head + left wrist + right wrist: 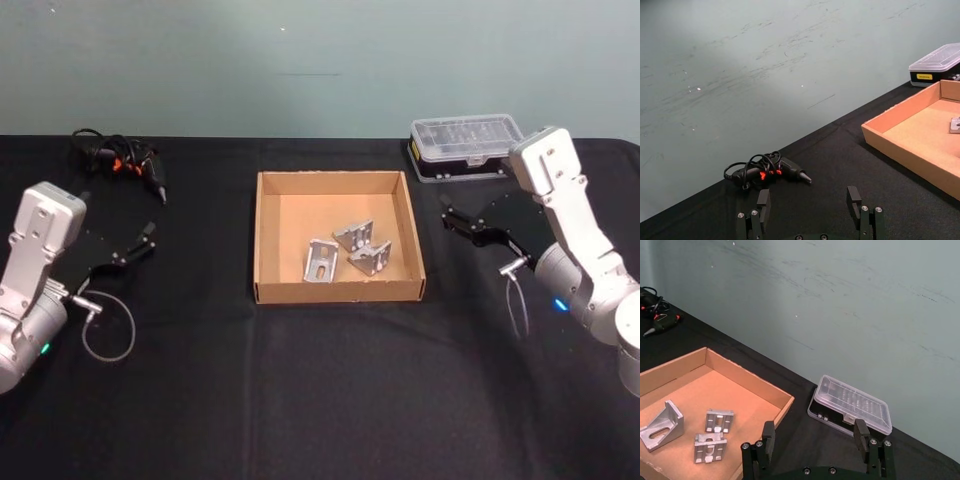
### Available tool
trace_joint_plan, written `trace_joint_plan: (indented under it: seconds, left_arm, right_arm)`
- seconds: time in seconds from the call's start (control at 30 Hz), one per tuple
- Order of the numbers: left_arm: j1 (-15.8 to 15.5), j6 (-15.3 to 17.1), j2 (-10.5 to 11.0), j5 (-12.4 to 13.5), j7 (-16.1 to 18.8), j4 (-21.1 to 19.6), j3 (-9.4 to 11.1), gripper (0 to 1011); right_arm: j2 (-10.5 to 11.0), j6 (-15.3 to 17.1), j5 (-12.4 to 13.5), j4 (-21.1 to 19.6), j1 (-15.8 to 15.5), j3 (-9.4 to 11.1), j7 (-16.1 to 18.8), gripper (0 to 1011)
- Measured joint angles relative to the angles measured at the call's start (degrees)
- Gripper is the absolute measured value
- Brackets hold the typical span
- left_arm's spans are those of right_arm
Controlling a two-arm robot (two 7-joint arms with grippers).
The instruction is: Use one hand to pick up the angle iron from the table and place it into the box.
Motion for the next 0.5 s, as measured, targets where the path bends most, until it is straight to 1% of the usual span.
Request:
trace_joint_plan:
  seconds: [0.5]
  left_arm:
    - [0.0, 0.0, 0.0, 0.0, 0.0, 0.0, 0.0, 1000]
  right_arm:
    - [0.03, 0.0, 0.07, 0.04, 0.07, -0.09, 0.1, 1002]
